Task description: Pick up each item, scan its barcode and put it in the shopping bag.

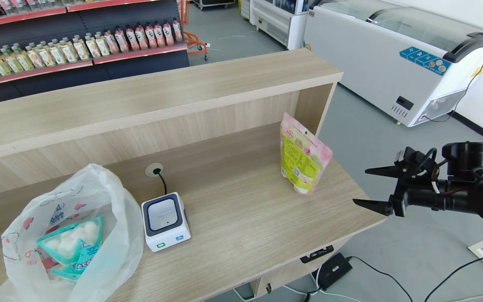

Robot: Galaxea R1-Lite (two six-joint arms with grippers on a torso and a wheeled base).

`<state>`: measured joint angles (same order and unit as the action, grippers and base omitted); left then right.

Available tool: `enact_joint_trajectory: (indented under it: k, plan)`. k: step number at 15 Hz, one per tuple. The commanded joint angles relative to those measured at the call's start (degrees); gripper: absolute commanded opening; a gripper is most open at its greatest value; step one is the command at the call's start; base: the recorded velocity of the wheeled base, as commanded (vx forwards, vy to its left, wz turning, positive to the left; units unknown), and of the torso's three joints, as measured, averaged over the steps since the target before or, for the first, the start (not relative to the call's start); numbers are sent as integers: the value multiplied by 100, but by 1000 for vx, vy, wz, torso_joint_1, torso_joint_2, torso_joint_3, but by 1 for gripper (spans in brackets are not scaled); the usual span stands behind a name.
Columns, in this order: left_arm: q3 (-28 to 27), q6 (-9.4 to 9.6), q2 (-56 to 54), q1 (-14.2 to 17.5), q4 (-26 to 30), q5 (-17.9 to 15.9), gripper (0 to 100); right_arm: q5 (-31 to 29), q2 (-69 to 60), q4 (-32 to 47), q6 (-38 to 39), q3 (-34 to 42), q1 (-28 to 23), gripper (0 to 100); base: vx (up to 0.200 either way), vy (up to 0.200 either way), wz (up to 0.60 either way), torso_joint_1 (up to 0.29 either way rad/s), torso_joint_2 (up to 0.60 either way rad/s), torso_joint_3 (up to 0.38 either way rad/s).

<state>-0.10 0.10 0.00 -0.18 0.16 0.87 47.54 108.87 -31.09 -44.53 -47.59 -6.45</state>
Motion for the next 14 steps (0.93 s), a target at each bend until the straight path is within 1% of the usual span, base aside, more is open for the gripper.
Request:
enact_joint_trajectory:
  k: [1, 6, 9, 14]
  plan:
    - [1, -1, 0, 1, 2, 1, 100, 115, 336, -20, -3, -251, 91, 100, 0, 0, 0, 0, 0, 0]
    - [1, -1, 0, 1, 2, 1, 100, 291, 714, -20, -38, -699, 223, 100, 0, 0, 0, 0, 0, 0]
    - [1, -1, 0, 1, 2, 1, 100, 387, 1022, -20, -47, -1094, 328, 100, 0, 0, 0, 0, 0, 0]
    - [1, -1, 0, 1, 2, 1, 100, 493, 1294, -3, 111, -1455, 443, 100, 0, 0, 0, 0, 0, 0]
